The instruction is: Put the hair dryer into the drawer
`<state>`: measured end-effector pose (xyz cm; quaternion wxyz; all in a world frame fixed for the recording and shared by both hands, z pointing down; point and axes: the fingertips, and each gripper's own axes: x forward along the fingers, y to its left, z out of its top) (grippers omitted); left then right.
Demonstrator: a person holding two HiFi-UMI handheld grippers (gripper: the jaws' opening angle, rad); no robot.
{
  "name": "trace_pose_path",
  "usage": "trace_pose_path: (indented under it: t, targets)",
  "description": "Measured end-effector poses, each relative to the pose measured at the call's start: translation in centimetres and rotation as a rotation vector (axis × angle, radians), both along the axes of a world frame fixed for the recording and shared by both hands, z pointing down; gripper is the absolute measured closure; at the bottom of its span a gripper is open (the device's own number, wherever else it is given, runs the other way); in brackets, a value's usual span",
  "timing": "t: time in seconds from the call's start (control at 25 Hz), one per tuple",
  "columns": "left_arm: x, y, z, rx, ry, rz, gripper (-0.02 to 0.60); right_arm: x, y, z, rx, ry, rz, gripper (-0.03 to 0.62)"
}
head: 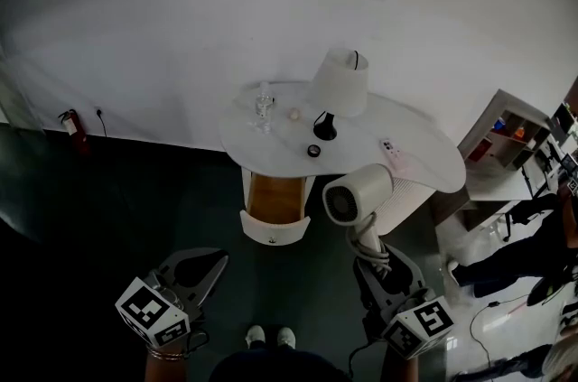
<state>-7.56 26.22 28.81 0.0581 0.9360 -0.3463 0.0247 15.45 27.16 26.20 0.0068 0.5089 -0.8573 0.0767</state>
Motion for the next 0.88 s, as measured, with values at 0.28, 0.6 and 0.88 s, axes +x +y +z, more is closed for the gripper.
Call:
trace_pose_path:
  t: [0.28, 0.6, 0.88]
  targets:
    - [-1.7, 0.2, 0.5, 0.011, -0.01, 0.014, 0.574, -1.2, 0.4, 0.2, 0.003, -0.02, 0.017, 0.384]
    - [-4.1, 0.9, 0.3, 0.011, -0.011, 0.009, 0.574, -3.2, 1.6, 0.7, -0.011, -0.038, 0.029, 0.384]
    - [-4.9, 0.7, 1.1, -0.002, -0.003, 0.011, 0.574, -4.3, 1.6, 1.2, -0.032, -0.027, 0.03, 0.384]
